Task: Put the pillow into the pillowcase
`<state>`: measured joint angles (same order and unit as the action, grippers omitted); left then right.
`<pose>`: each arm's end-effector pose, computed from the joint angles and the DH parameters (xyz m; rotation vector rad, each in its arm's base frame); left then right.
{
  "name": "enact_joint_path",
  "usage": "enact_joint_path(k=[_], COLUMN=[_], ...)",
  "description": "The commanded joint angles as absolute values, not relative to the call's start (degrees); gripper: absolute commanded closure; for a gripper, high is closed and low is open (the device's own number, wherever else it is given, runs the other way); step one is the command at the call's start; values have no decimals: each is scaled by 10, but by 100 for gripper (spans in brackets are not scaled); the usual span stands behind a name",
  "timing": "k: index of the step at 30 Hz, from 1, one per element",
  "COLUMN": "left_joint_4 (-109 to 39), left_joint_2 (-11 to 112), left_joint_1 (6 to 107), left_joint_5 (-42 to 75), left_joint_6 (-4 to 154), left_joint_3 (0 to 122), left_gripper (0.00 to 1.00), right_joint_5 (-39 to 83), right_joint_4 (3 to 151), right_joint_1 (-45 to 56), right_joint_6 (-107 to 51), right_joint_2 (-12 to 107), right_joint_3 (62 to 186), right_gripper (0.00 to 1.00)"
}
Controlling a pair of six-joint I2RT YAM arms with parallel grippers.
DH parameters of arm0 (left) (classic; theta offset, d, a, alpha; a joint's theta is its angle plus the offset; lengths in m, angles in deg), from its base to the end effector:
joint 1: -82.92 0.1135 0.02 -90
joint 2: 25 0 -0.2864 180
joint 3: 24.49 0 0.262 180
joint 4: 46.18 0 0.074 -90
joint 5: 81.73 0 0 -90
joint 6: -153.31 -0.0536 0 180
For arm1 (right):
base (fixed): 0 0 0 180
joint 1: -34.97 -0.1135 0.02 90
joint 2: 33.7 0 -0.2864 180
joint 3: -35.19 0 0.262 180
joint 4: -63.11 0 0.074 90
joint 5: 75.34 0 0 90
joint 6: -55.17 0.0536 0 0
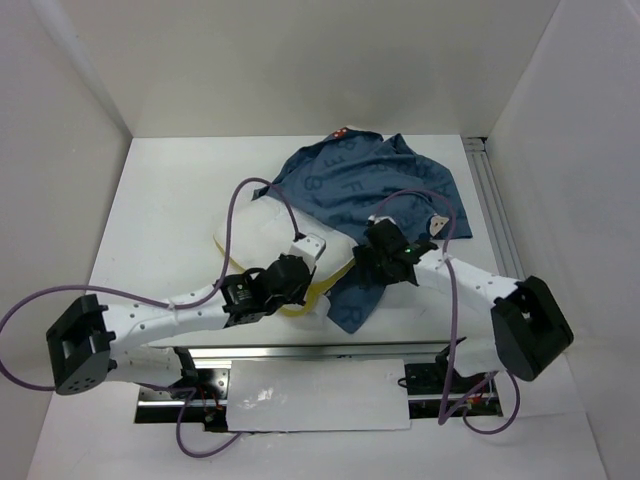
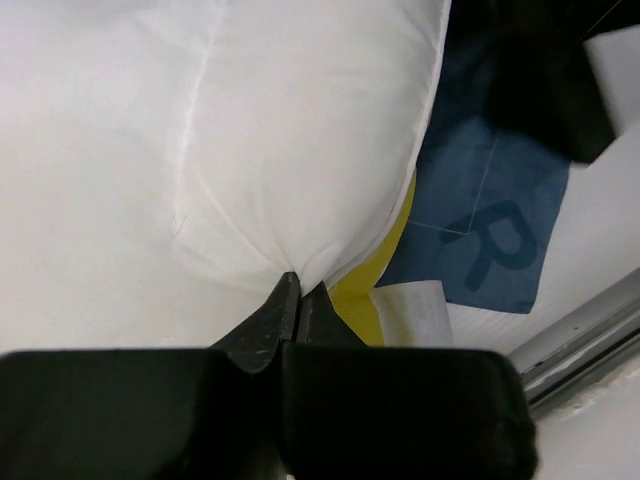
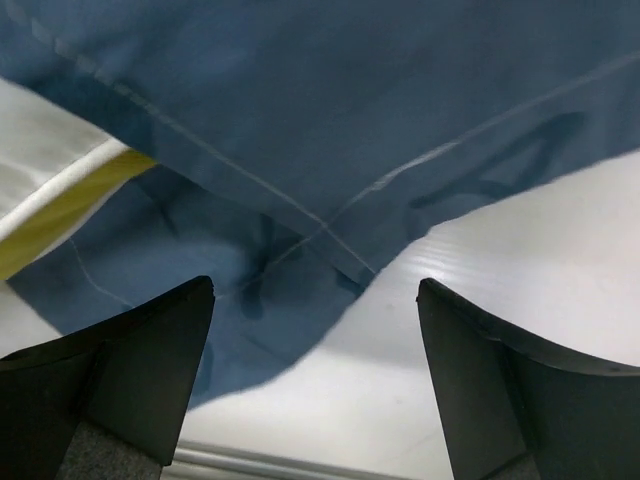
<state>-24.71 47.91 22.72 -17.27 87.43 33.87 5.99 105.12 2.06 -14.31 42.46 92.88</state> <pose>0.1634 -0.2388 0.2495 0.4276 2.1102 -0.3718 0.2248 0.1359 0.1981 -0.2300 2.6025 0.1325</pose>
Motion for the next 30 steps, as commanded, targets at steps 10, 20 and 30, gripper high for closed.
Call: enact_joint_path(k=[10,20,30], left_joint_4=[-277,-392,-432], left_joint_2=[421,433,529], left_joint_1=[227,227,233], left_joint_5=[-184,-236,-305], left_joint_6=[854,777,735], left_joint_3=[381,475,580], left_gripper=[100,100,100], right_joint_5=[-174,199,617], right_joint_4=[969,959,878], right_joint_1=[-32,-99,-110], right_joint_6=[-94,-221,-268], right_joint_2=[492,306,235], right_joint_3=[991,1036,1109], right_gripper=[90,100,100])
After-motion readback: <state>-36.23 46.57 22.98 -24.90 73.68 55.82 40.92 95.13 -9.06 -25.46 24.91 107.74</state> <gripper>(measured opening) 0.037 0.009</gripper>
